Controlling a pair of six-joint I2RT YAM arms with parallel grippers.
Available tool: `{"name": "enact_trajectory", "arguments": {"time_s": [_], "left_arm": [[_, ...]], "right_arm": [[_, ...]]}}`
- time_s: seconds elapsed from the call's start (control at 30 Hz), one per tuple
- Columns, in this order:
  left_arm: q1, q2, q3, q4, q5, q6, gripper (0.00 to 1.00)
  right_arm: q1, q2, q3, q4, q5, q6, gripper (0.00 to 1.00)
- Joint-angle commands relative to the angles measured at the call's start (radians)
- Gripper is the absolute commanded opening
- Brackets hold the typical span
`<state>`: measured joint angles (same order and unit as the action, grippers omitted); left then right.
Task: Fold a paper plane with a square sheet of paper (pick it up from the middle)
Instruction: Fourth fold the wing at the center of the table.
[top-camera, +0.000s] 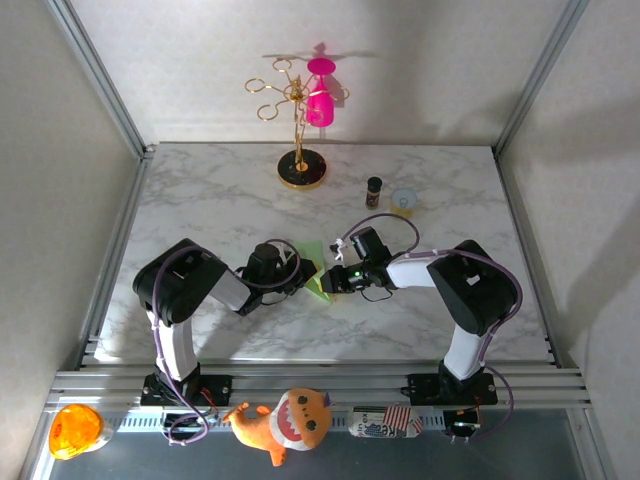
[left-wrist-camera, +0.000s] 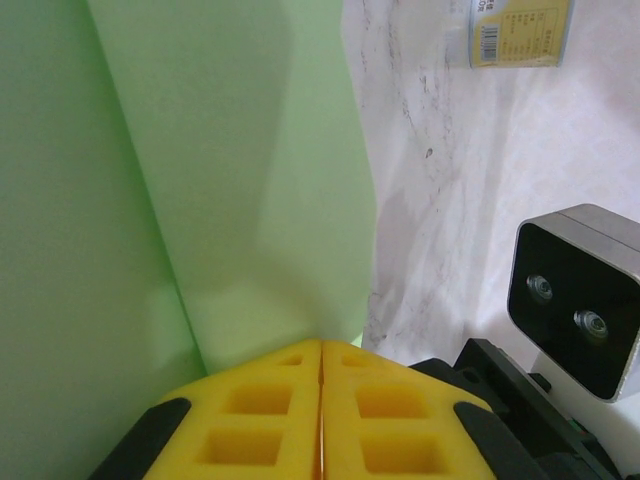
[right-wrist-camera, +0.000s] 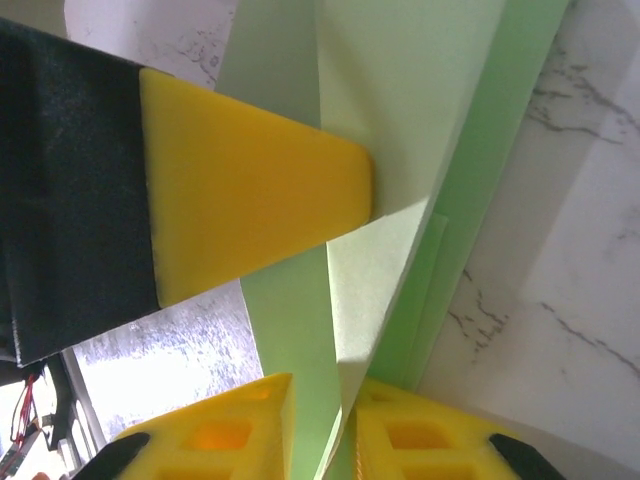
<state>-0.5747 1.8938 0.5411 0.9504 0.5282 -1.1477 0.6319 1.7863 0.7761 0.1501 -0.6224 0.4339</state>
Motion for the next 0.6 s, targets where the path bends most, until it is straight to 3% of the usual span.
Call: {"name": "enact_trajectory", "arguments": {"time_s": [0.0,0.3,0.57], "left_arm": [[-0.004,0.014,-0.015,0.025,-0.017,0.017,0.08],[0.001,0.013,-0.025,0.030,-0.023,0.012,0.08],[0.003,0.021,-0.021,0.033,-0.020,0.008,0.08]], "right_arm": [[0.000,-0.039,0.007,-0.103,0.014,0.017,0.23],[0.000,-0.132,-0.010,-0.124,0.035,0.103,0.28],[0.000,-0.100,-0.005,-0.111,0.077,0.143,0.28]]}}
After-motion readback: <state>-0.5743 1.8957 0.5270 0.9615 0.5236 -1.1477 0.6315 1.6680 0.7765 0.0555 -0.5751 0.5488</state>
